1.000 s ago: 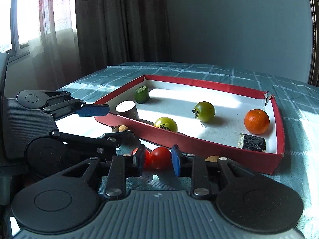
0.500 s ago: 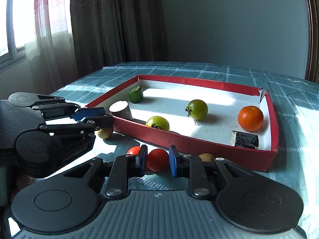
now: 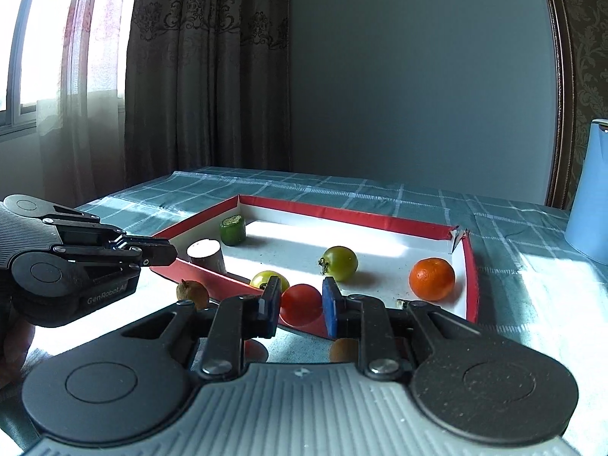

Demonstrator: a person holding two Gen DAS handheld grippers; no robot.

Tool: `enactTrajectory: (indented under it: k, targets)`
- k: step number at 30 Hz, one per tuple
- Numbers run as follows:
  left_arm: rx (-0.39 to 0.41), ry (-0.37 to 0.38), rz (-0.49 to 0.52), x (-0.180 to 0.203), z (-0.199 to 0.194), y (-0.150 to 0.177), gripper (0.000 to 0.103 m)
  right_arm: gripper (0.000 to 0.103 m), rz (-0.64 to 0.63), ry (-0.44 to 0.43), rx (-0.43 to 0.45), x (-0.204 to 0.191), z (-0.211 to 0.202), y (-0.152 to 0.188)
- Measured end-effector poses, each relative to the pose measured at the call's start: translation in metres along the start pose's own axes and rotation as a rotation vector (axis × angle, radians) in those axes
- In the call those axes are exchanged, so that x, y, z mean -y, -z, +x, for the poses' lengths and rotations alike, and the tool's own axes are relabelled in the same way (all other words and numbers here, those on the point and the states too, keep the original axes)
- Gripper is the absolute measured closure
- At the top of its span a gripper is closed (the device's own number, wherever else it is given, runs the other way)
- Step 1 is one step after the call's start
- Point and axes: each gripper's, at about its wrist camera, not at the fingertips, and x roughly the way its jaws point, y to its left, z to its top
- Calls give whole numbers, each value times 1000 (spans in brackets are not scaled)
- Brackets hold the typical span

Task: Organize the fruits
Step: 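Grasp the brown pear with the left tool, then carry the pear into the box with the left tool while the right tool carries the red tomato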

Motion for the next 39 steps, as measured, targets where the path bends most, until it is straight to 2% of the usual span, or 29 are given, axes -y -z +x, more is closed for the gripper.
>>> enactTrajectory:
  k: [4,7,9,13,18,20,26,32,39]
  targets:
    - [7,13,-47,-13,-5,1,101,80,-2,15,16,0,-2,0]
    - [-30,76,-44,-10,-1,1,96,80,2,15,-1,1,1,0]
    - [-46,80,-2,-2,2,3,82,80,3,14,-1,1,1,0]
    - [-94,115,18,5,11,4,67,80,5,9,-4,0,1,0]
    - [-154,135,-10,4,24,3,66,80,3,4,-3,-1,1,0]
    - [-186,152,-16,4,31,4,75,80,0,1,-5,-1,1,0]
    - [-161,132,20,10,25,5,77,80,9,0,-4,0,0,-1]
    - [-58,56,89,26,4,0,77,80,-1,17,21,-1,-1,-4]
    - [-22,61,84,34,10,-23,77,80,-13,50,31,4,7,-16]
